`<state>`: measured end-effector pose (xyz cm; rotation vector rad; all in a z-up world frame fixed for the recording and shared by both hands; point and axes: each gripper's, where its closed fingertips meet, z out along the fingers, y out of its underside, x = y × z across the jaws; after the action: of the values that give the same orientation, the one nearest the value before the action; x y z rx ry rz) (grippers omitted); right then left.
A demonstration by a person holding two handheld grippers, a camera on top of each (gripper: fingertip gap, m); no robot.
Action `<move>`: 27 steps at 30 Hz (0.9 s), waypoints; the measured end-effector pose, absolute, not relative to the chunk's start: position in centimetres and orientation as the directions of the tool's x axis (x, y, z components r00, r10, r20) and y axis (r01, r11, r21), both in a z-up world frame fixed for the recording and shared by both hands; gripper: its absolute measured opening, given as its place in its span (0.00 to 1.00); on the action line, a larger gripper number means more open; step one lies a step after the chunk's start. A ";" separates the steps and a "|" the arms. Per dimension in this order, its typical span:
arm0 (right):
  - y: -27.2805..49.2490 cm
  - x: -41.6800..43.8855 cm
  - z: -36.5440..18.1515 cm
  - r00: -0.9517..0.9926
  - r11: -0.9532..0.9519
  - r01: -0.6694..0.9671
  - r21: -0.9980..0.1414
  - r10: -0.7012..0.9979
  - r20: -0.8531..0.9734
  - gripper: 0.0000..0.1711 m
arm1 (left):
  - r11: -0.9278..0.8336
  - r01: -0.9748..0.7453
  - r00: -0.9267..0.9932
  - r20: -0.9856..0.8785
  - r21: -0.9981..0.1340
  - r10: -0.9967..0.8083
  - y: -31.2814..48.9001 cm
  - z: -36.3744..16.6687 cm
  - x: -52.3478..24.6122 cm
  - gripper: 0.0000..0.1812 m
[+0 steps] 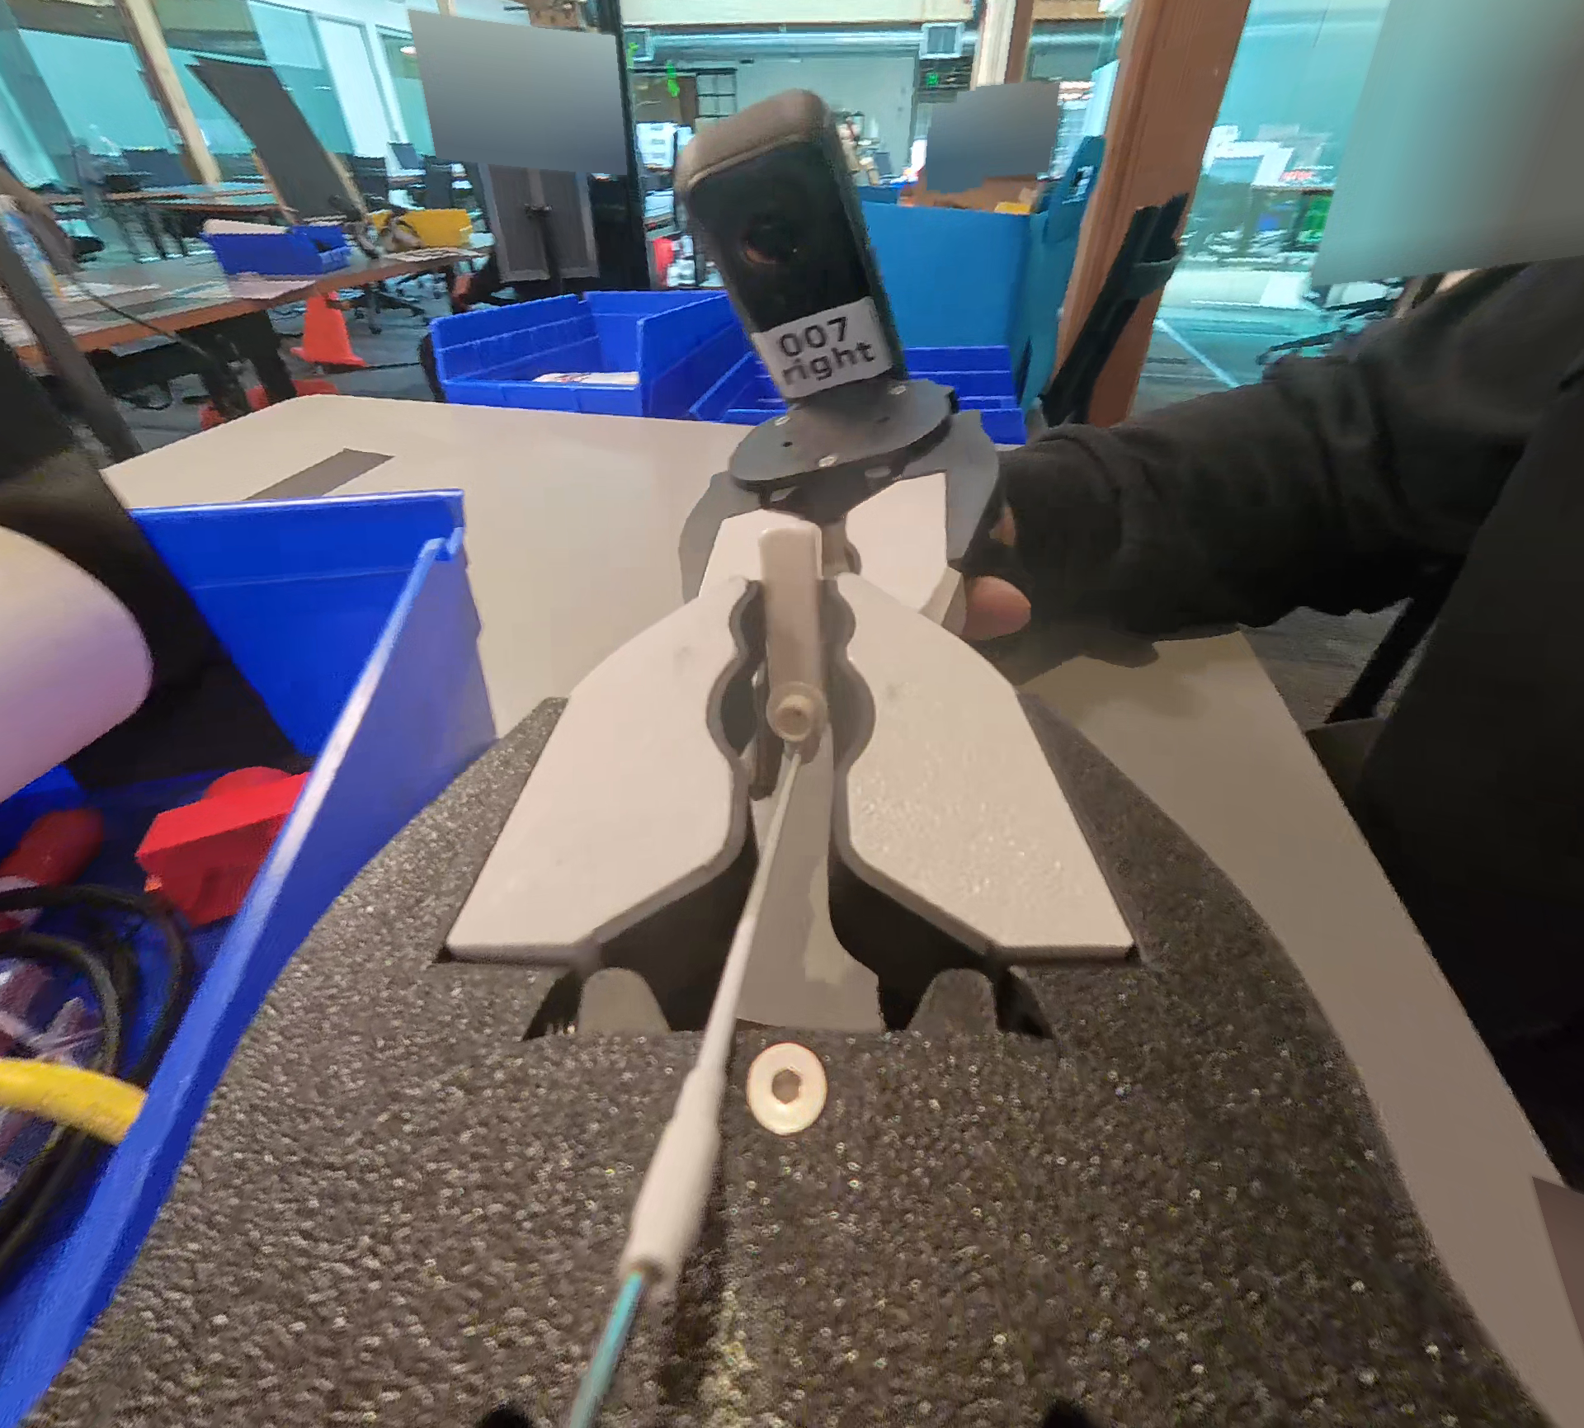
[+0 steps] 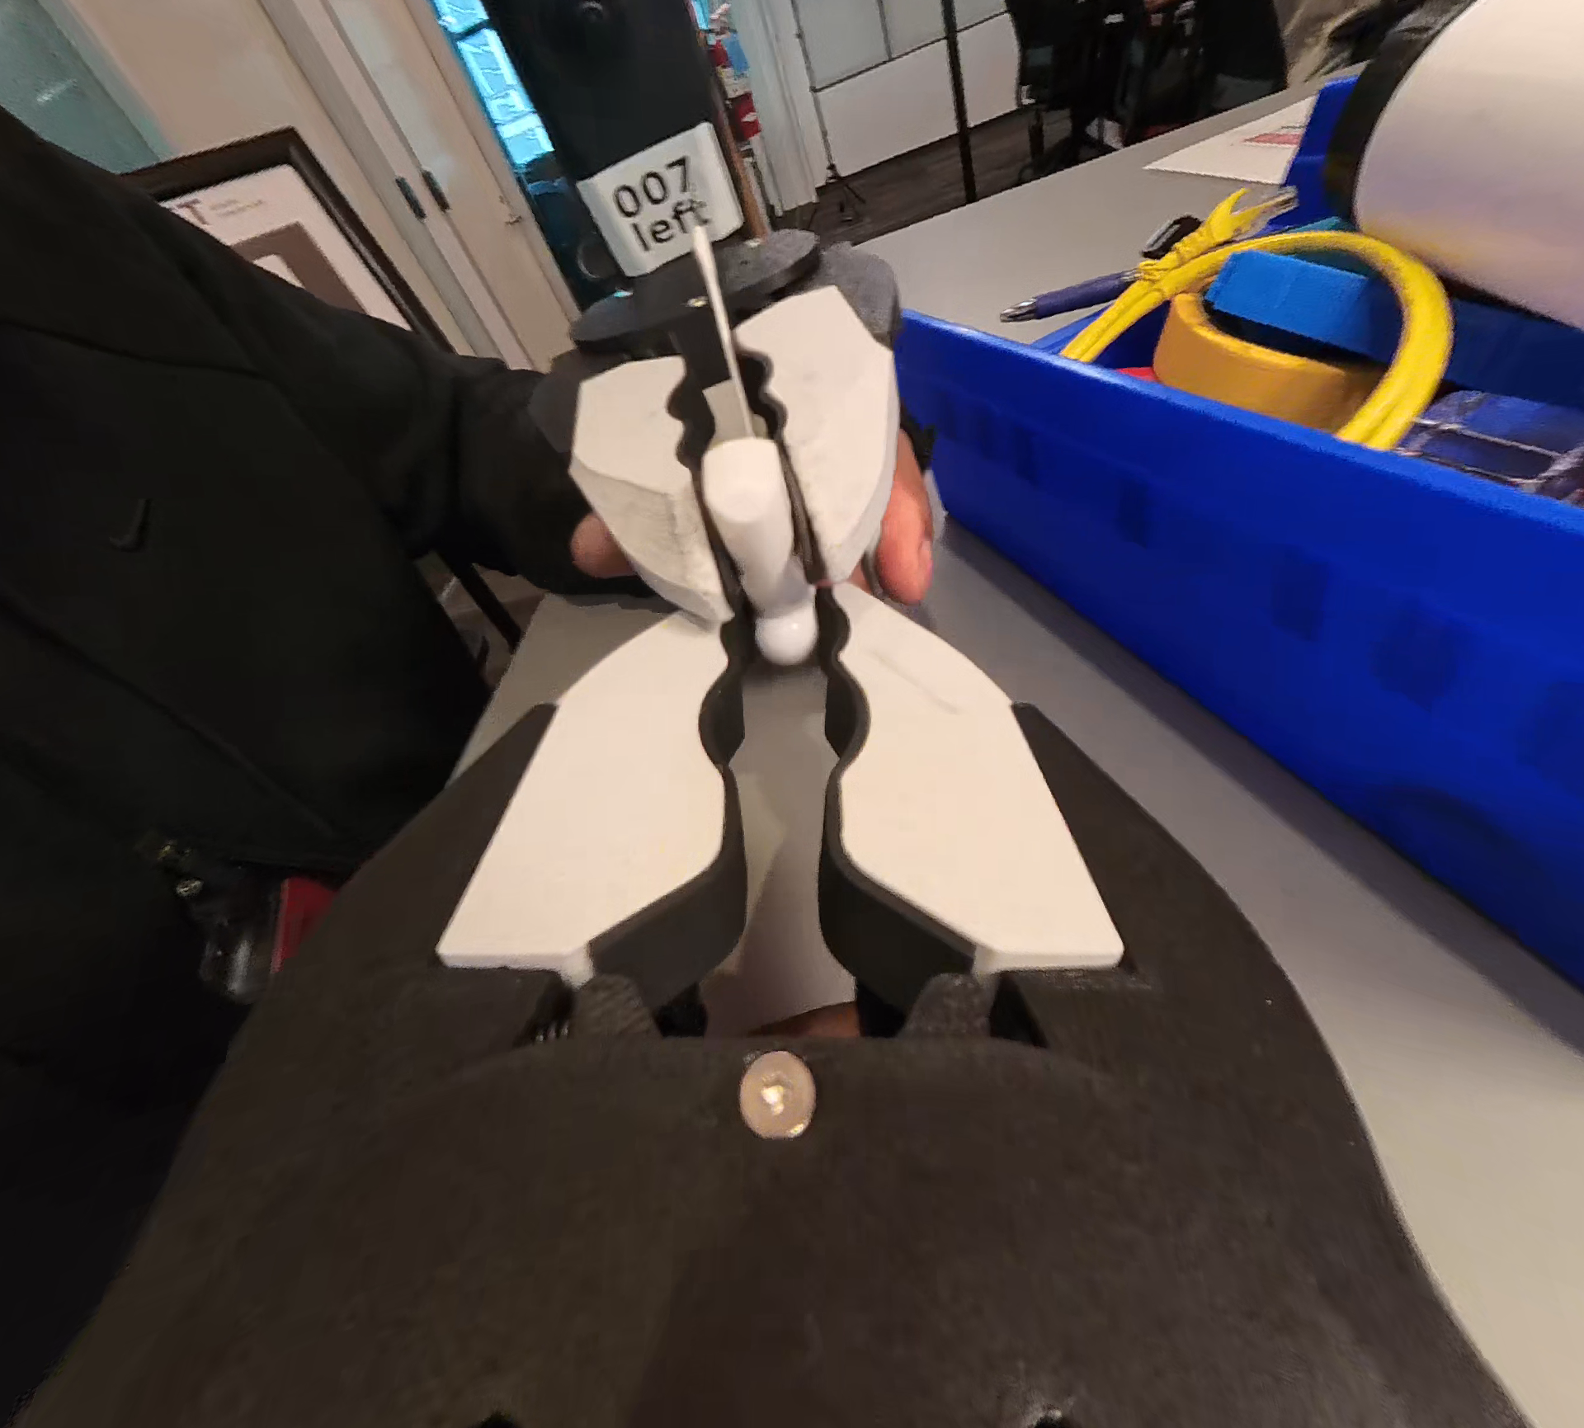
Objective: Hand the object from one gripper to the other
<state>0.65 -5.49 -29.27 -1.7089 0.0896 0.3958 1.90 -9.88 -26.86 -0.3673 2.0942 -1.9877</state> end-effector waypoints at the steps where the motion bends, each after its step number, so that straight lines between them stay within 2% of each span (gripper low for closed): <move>1: -5.5 1.2 -29.4 0.951 -0.182 -0.259 -0.949 0.125 -0.283 0.10 | 0.058 -0.011 -0.931 -0.011 -0.998 -0.366 -9.6 -26.9 2.3 0.07; 3: -5.8 2.6 -29.8 0.986 -0.203 -0.153 -0.967 0.040 -0.164 0.13 | 0.075 0.027 -0.908 -0.056 -0.997 -0.414 -9.2 -26.7 2.9 0.08; 5: -6.4 3.9 -30.1 0.999 -0.248 0.019 -0.969 -0.044 0.031 0.13 | 0.101 0.059 -0.881 -0.100 -0.993 -0.462 -8.8 -26.5 3.4 0.08; 8: -7.5 5.0 -30.2 0.958 -0.349 0.226 -0.909 -0.088 0.272 0.12 | 0.163 0.088 -0.846 -0.161 -0.983 -0.509 -8.5 -26.8 3.9 0.08; 11: -9.0 6.1 -29.8 0.903 -0.445 0.325 -0.835 -0.118 0.414 0.11 | 0.221 0.088 -0.835 -0.193 -0.971 -0.515 -8.6 -27.5 4.1 0.08; 14: -10.1 6.5 -27.9 0.883 -0.434 0.340 -0.834 -0.159 0.442 0.10 | 0.226 0.043 -0.857 -0.152 -0.973 -0.493 -8.9 -28.3 3.9 0.08; 19: -7.3 2.7 -24.0 0.947 -0.255 0.267 -0.929 -0.106 0.302 0.09 | 0.216 0.008 -0.895 -0.103 -0.976 -0.433 -9.7 -29.0 3.1 0.08; 23: -4.2 -0.3 -24.5 0.945 -0.318 0.314 -0.895 0.011 0.328 0.11 | 0.310 0.104 -0.890 -0.228 -0.945 -0.395 -10.2 -29.8 2.5 0.07; 27: -2.3 -3.1 -25.3 0.939 -0.340 0.343 -0.875 0.135 0.316 0.15 | 0.366 0.286 -0.856 -0.408 -0.886 -0.318 -11.0 -29.7 1.2 0.07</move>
<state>-3.05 -2.32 -25.27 -1.9209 -0.3475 -0.2214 1.16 -10.96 -29.67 -0.0281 2.1088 -1.5181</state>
